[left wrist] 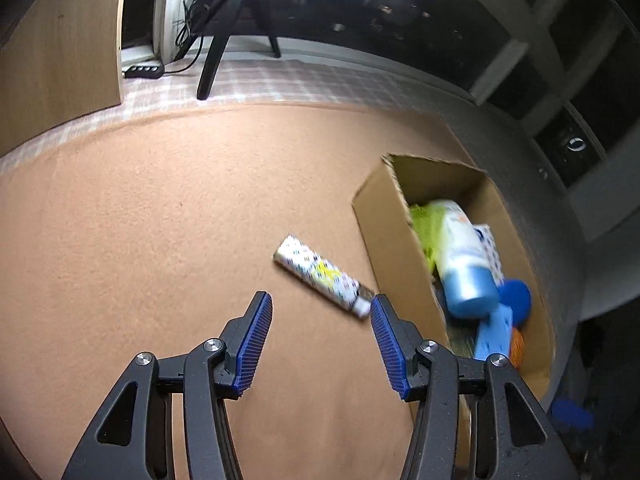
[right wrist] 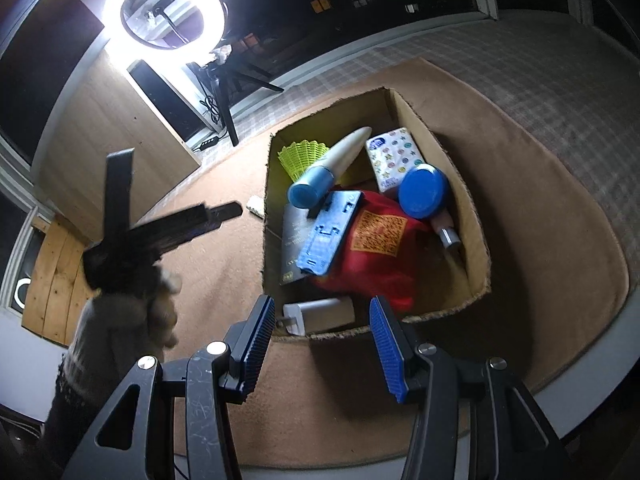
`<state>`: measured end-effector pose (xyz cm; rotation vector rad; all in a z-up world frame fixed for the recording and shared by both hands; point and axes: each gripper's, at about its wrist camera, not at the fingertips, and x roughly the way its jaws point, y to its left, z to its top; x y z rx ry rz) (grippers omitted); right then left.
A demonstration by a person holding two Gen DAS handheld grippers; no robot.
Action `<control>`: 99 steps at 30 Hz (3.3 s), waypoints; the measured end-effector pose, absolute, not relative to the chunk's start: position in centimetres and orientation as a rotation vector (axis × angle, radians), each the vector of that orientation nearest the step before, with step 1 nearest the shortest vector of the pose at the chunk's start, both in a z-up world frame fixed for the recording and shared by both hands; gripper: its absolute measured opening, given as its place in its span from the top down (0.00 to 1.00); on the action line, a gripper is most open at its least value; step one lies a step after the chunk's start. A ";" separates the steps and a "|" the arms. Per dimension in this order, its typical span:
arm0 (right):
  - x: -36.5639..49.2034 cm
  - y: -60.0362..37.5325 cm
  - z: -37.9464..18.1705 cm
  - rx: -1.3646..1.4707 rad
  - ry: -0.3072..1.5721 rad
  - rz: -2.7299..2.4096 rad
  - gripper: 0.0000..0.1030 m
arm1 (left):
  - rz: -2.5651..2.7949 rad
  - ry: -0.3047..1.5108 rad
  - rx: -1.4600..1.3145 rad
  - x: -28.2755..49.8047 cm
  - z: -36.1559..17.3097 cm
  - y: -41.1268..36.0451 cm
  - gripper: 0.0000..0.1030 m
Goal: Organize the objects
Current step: 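Move the left tool to the patterned white lighter while the right tool withdraws, then close the left tool on the patterned white lighter and lift it, then carry the lighter over the box and open the left tool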
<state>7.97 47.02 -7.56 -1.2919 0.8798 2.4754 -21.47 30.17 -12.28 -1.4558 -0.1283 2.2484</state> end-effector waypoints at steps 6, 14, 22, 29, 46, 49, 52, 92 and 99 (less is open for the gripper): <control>9.2 47.8 -7.8 -1.285 0.895 2.455 0.56 | 2.288 -0.102 -1.504 -24.2 -13.7 32.1 0.47; 10.5 49.3 -8.4 -1.272 0.928 2.411 0.56 | 2.297 0.058 -1.531 -25.8 -15.5 34.4 0.47; 10.4 49.7 -8.6 -1.268 0.951 2.401 0.55 | 2.268 0.184 -1.487 -24.3 -16.3 34.7 0.48; 9.5 48.7 -8.6 -1.285 0.941 2.422 0.55 | 2.241 0.307 -1.407 -20.6 -16.4 33.5 0.48; 8.5 46.4 -8.0 -1.304 0.900 2.479 0.55 | 2.191 0.249 -1.402 -14.3 -15.6 28.2 0.41; 8.4 45.9 -7.9 -1.313 0.882 2.490 0.55 | 2.194 0.242 -1.418 -14.1 -15.9 28.3 0.41; 8.4 45.5 -7.8 -1.320 0.850 2.499 0.55 | 2.212 0.239 -1.427 -14.5 -16.0 28.7 0.41; 13.8 48.5 -6.5 -1.194 0.610 2.388 0.37 | 2.174 0.162 -1.137 -14.6 -4.7 39.4 0.76; 14.8 49.6 -7.0 -1.193 0.637 2.359 0.37 | 2.143 0.201 -1.128 -15.1 -4.9 43.6 0.76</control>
